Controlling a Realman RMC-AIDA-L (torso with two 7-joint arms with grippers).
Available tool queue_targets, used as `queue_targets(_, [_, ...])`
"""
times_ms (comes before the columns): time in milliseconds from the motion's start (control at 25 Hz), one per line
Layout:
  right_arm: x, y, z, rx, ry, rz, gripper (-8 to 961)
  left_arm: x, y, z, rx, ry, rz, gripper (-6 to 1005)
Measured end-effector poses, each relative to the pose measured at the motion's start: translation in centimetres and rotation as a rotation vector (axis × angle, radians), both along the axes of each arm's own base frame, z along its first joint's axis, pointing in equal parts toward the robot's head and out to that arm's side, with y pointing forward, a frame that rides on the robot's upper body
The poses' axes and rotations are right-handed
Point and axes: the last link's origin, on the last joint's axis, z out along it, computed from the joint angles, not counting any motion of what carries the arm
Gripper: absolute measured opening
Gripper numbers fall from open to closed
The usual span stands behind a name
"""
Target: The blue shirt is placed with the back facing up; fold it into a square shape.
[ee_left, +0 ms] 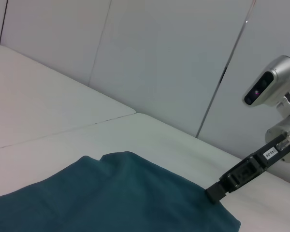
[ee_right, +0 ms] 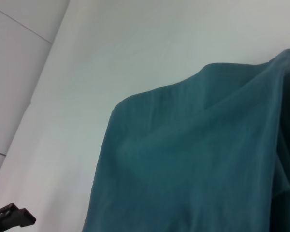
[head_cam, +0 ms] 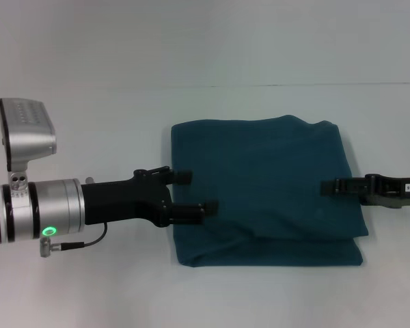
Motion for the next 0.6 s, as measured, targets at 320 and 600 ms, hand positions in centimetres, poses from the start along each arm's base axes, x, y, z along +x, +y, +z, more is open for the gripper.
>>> queue_targets(320, [-0.11,0.27,-0.11,0.013,-0.011,0.005,592,0.01,0.03,0.02,0.001,-0.001,0.001,937])
queue_targets(600, [-0.05,0.26,-0.34,0.017,-0.024,0.019,284,0.0,0.04,0.05,0.003,-0.002,0.002,936])
